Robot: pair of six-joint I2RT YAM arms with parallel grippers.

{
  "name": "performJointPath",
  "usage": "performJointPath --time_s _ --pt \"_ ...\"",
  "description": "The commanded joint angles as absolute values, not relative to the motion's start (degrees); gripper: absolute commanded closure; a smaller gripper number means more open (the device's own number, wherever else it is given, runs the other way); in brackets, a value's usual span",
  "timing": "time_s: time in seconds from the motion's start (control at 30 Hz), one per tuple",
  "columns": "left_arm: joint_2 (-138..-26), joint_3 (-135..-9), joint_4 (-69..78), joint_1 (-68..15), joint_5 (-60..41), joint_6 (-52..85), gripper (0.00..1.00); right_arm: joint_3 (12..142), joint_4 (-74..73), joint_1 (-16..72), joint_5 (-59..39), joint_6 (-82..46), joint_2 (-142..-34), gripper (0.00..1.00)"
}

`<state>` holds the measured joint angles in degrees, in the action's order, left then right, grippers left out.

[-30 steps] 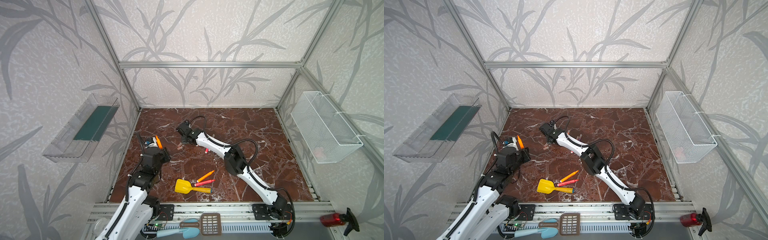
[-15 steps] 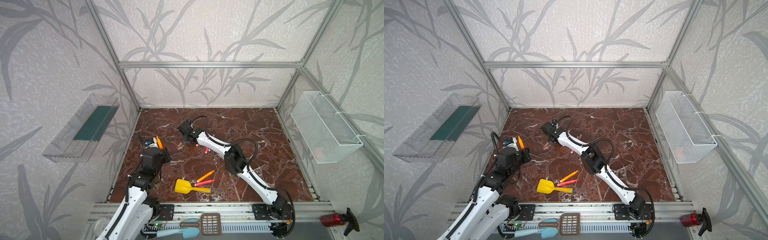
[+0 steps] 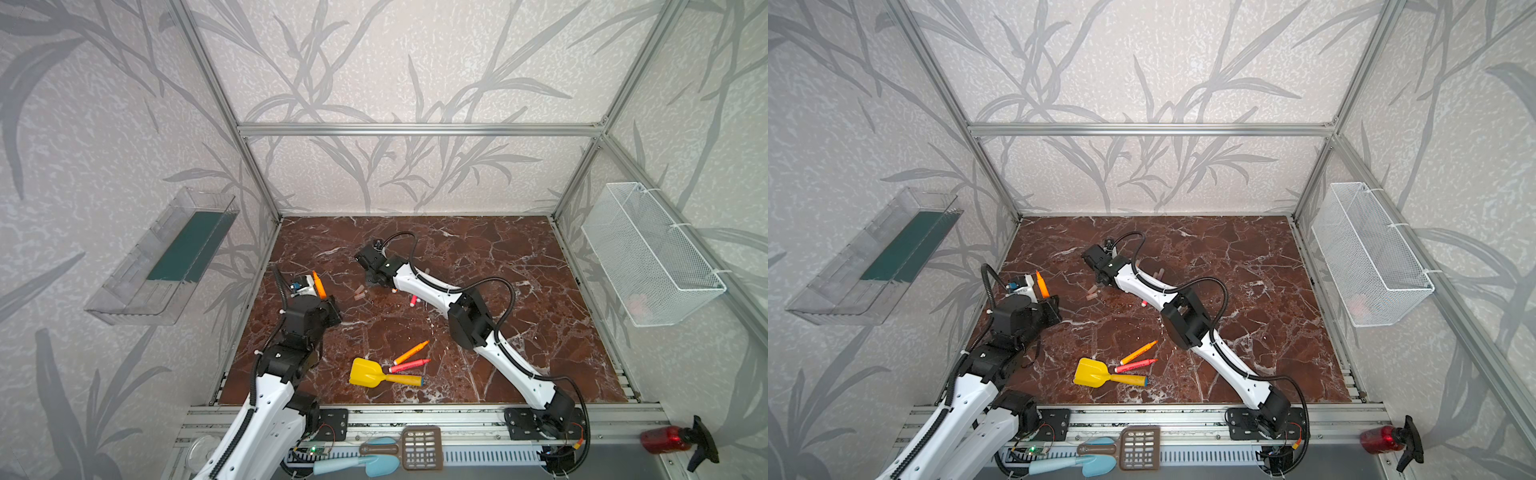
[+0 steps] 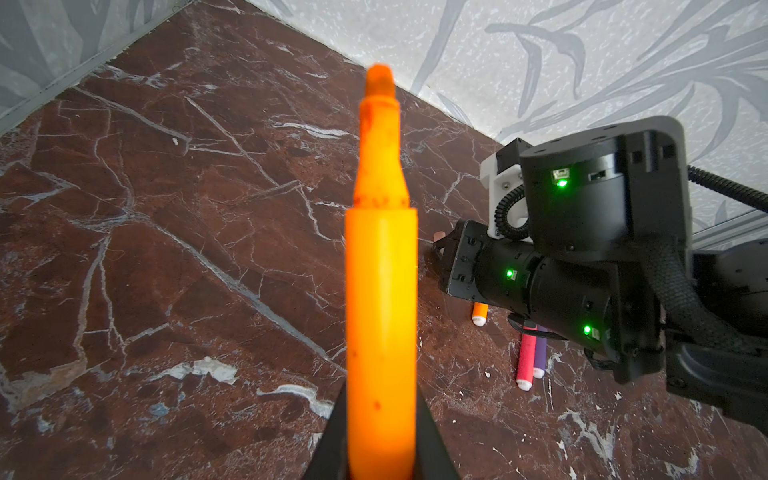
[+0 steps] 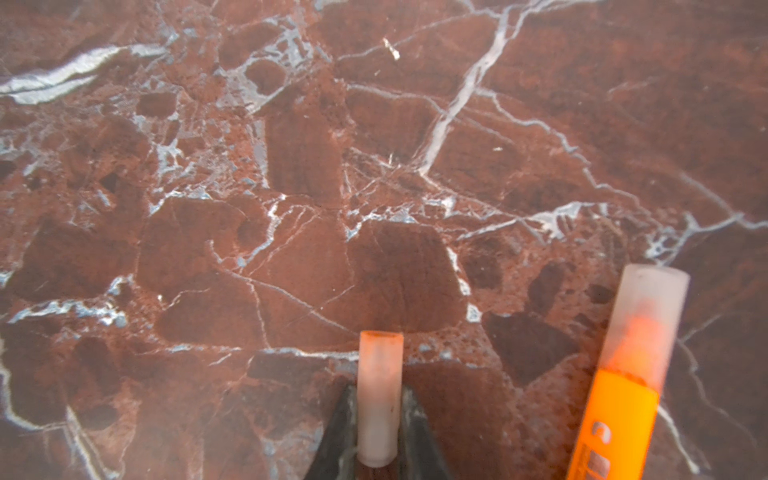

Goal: Insert the pens into the pen caps
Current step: 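Lift the pink cap with the right gripper and carry it toward the robot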

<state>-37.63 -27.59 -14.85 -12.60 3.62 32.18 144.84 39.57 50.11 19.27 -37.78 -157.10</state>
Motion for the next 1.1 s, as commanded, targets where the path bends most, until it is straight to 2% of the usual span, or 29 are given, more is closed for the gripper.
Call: performJointPath --time_s 0.0,0.2,0.3,0.47,0.67,0.87,1.07 --pt "-37.5 -26.7 -14.8 -12.4 2.5 33.0 1.0 143.1 41.5 50.8 17.7 -37.0 -153.9 0.89" --pt "-39.1 -26.5 -12.9 -12.3 -1.6 32.1 1.0 135.5 41.4 53.2 17.6 -32.9 -143.4 0.93" --pt "-40.3 -26.3 -10.3 -12.3 -6.5 30.9 1.0 121.8 36.4 55.2 19.4 -30.5 -133.3 0.93" --pt "-40.9 -25.2 -4.6 -12.4 -16.1 30.5 1.0 91.4 20.8 55.6 18.4 -27.4 -112.5 0.93" --pt "-41.0 -25.0 -2.3 -13.8 -20.6 30.9 1.0 65.4 10.5 55.5 21.2 -23.6 -93.6 0.93" --pt "-43.4 -26.0 -0.3 -20.3 -17.4 30.5 1.0 50.9 10.6 55.4 23.3 -25.9 -83.7 0.93" --pt "-47.6 -27.0 3.5 -29.2 -10.6 29.4 1.0 41.5 6.5 55.3 24.7 -26.2 -80.5 0.93"
